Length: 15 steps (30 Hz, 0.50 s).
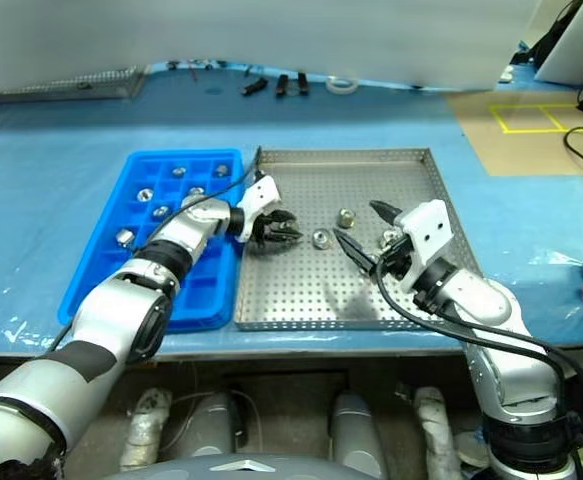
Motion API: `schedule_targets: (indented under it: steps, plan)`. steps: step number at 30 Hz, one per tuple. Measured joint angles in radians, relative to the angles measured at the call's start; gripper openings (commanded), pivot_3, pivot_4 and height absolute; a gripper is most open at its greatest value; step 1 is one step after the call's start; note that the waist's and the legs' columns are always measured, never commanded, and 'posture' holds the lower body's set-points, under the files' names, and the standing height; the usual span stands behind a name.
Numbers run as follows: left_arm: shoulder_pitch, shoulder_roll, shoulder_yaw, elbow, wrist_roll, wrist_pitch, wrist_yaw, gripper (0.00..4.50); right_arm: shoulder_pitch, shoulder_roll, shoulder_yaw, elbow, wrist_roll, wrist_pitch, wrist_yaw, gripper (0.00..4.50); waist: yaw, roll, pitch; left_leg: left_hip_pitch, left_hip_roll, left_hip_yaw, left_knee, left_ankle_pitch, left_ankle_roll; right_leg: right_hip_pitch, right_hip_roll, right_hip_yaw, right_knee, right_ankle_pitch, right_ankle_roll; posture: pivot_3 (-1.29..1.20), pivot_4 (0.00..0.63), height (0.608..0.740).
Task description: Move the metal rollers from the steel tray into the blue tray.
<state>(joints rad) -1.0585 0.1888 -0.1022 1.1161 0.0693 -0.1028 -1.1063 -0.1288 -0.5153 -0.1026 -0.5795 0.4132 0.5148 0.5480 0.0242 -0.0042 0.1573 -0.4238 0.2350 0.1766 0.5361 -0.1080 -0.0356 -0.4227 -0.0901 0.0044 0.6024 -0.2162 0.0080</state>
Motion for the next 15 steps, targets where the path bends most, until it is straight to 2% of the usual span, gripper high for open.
schedule_targets:
  steps: [6, 11, 15]
  plan:
    - [0.223, 0.111, 0.052, -0.531, -0.147, 0.206, -0.065, 1.88, -0.151, -0.012, 0.063, 0.139, 0.017, -0.008, 0.111, 3.98, 0.020, 0.003, 0.002, 0.001, 0.002, 0.001, -0.002, 0.000, 0.000, 0.000, 0.000, -0.001, 0.001, -0.001, -0.002, 0.01, 0.150, 0.740]
    - [0.464, 0.213, 0.104, -0.955, -0.227, 0.442, 0.032, 1.88, -0.304, 0.027, 0.155, 0.301, 0.016, -0.056, 0.224, 3.98, 0.054, 0.005, 0.004, -0.001, 0.003, 0.001, -0.002, 0.001, -0.001, -0.001, 0.000, -0.004, 0.002, -0.002, -0.004, 0.24, 0.150, 0.740]
    - [0.639, 0.253, 0.186, -1.215, -0.259, 0.562, 0.165, 1.88, -0.425, 0.086, 0.224, 0.450, 0.005, -0.109, 0.323, 3.98, 0.089, 0.006, 0.005, -0.002, 0.003, 0.000, -0.002, 0.001, -0.001, -0.002, 0.000, -0.005, 0.003, -0.002, -0.004, 0.35, 0.150, 0.740]
